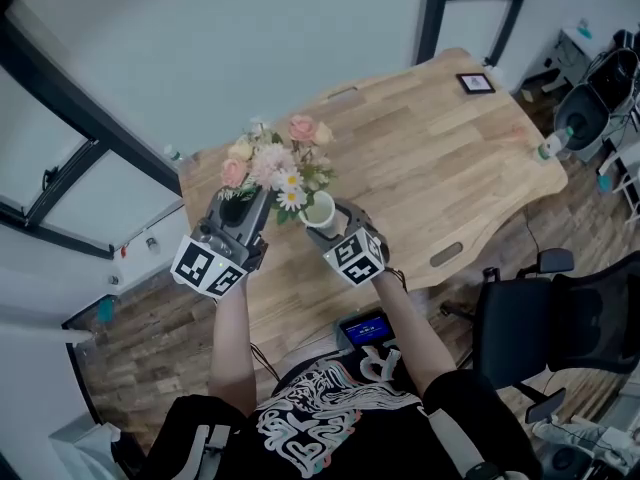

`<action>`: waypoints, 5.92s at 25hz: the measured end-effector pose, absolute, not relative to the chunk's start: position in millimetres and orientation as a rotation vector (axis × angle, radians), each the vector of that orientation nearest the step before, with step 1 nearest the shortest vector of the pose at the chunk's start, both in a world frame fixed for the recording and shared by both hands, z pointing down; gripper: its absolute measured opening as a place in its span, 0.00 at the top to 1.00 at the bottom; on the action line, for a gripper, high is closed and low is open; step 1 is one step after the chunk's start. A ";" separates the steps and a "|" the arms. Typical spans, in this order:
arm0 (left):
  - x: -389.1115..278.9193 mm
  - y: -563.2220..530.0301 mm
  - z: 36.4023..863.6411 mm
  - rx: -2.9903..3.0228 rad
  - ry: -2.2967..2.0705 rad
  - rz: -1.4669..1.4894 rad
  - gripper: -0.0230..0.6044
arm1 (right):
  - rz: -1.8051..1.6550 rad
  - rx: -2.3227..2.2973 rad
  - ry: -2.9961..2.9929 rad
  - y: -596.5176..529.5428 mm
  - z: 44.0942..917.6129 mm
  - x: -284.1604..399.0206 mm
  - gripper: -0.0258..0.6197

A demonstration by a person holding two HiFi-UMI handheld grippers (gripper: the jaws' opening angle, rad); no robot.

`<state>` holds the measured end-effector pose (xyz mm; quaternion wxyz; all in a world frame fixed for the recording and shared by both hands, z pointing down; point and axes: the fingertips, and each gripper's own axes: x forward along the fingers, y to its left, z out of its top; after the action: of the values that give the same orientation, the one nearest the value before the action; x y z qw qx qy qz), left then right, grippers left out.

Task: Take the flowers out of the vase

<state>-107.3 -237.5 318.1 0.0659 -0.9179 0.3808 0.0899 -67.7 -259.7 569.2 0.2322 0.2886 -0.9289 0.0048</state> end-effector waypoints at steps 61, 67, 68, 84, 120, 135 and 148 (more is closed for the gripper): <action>-170.1 -173.1 369.4 -2.678 1.550 0.139 0.89 | -0.103 1.124 -2.799 -194.3 433.3 3.0 0.95; -174.6 -171.2 418.1 -2.727 1.613 0.097 0.89 | -0.096 1.124 -2.780 -196.1 447.5 4.5 0.95; -175.1 -171.0 426.3 -2.735 1.625 0.086 0.89 | -0.093 1.127 -2.777 -195.9 450.2 6.1 0.95; -181.3 -170.5 517.1 -2.861 1.801 -0.003 0.89 | -0.021 1.129 -2.732 -202.6 489.0 2.6 0.95; -180.0 -204.4 649.3 -2.962 2.099 -0.169 0.88 | 0.128 1.077 -2.621 -222.1 564.7 -13.5 0.95; -178.6 -196.9 617.2 -2.826 2.021 -0.193 0.69 | 0.140 1.098 -2.644 -213.9 555.5 -6.7 0.95; -155.2 -171.1 568.4 -2.760 1.866 -0.223 0.96 | 0.104 1.101 -2.691 -193.6 531.3 -5.2 0.95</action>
<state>-155.2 -171.1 568.4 -0.0985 -0.8225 0.5563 -0.0664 -5.2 -193.6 531.3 0.1159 0.3759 -0.9187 0.0357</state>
